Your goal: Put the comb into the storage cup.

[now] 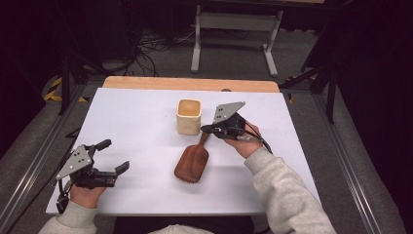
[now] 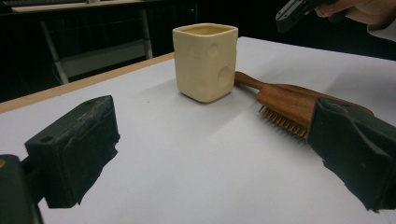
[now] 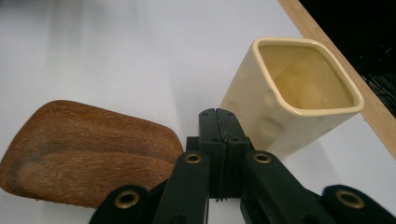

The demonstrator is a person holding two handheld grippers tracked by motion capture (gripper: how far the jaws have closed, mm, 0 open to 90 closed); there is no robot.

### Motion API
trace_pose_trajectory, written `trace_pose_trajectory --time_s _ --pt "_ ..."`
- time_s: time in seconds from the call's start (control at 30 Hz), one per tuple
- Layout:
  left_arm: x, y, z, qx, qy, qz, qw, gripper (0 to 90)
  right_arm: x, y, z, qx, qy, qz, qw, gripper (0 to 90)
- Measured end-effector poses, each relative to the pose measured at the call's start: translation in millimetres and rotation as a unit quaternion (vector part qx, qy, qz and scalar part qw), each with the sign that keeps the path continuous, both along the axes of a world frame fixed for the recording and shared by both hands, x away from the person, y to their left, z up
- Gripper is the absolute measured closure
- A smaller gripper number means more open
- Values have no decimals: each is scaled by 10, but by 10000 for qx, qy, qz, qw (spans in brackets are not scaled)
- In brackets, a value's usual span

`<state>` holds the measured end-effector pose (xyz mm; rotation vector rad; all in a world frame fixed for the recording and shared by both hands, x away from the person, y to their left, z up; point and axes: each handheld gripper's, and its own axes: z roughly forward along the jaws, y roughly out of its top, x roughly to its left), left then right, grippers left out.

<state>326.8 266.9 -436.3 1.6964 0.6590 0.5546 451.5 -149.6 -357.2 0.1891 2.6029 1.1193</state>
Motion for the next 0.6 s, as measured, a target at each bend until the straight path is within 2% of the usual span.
trace_pose_trajectory --time_s 0.27,0.4,0.6 --pt "13 8 -6 19 -55 -10 10000 32 142 112 -57 -338 50 102 9994 899" --pt "14 6 -7 24 -57 -5 10000 32 187 150 -87 -388 98 113 9991 899" --pt "14 12 -8 25 -50 -8 10000 32 286 259 -204 -605 205 179 9978 900"
